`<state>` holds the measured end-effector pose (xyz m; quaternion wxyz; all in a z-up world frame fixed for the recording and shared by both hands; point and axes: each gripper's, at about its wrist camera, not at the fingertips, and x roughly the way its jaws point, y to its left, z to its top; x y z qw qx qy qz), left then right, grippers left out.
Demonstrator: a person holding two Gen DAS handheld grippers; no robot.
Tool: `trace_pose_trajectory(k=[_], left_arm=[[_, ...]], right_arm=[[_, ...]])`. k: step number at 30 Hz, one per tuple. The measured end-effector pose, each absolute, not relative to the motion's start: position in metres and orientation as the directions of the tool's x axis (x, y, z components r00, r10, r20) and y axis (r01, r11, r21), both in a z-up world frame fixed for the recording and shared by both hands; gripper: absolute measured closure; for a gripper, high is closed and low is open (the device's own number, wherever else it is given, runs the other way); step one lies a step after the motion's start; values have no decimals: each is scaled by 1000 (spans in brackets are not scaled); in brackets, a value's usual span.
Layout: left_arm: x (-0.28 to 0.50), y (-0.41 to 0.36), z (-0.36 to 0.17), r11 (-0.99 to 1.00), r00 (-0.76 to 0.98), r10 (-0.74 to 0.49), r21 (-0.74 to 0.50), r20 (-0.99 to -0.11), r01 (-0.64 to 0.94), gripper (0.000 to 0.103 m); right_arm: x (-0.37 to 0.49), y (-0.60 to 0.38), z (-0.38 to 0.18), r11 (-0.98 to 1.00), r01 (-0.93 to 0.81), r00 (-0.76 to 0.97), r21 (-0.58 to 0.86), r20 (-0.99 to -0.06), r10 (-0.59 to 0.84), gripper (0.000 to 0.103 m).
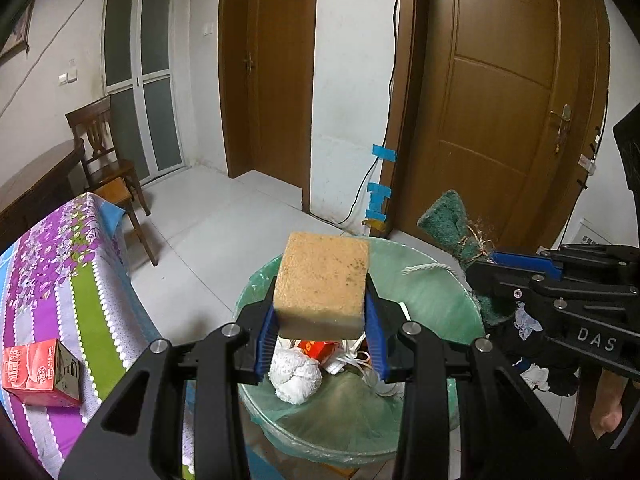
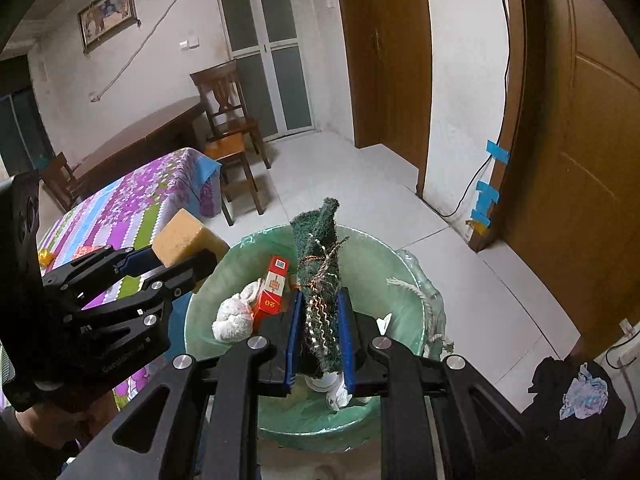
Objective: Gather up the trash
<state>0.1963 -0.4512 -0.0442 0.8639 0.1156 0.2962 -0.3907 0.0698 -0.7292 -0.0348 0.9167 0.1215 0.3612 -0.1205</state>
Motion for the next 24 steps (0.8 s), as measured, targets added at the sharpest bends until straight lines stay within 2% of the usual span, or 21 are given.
trace_pose_trajectory(k=[5,7,8,9,10,13,16,20,24], left_arm=[[196,-453,-46,671,519,-600,-29,-609,741,66],[197,-454,-47,677,520,-592,-30,-616,735,64],[199,-453,-48,686,525,-581,-27,-621,727,51],[200,-452,-48,691,528,-578,-29,-622,722,36],[200,-450,-48,696,534,-576,-29,-619,717,31],[200,-447,-47,703,536,-568,-30,-624,710,28],[195,-439,-43,710,548,-562,-22,-619,704,18],[180,-410,-27,716,566,-578,-32,-588,698,6],[152,-362,-3,743,629,-586,-29,-512,669,6]], right_arm=[[72,-733,-35,939,315,712,135,-689,-139,84],[72,-733,-34,937,321,717,139,-682,-145,72],[70,-733,-32,935,324,721,144,-678,-145,52],[68,-732,-31,933,326,727,152,-671,-145,41],[67,-732,-31,932,329,729,153,-668,-148,40],[62,-727,-26,934,325,736,149,-660,-151,40],[51,-717,-16,938,314,756,149,-637,-151,39],[17,-690,2,947,292,807,131,-565,-171,26],[-39,-639,19,951,304,865,60,-436,-249,13]])
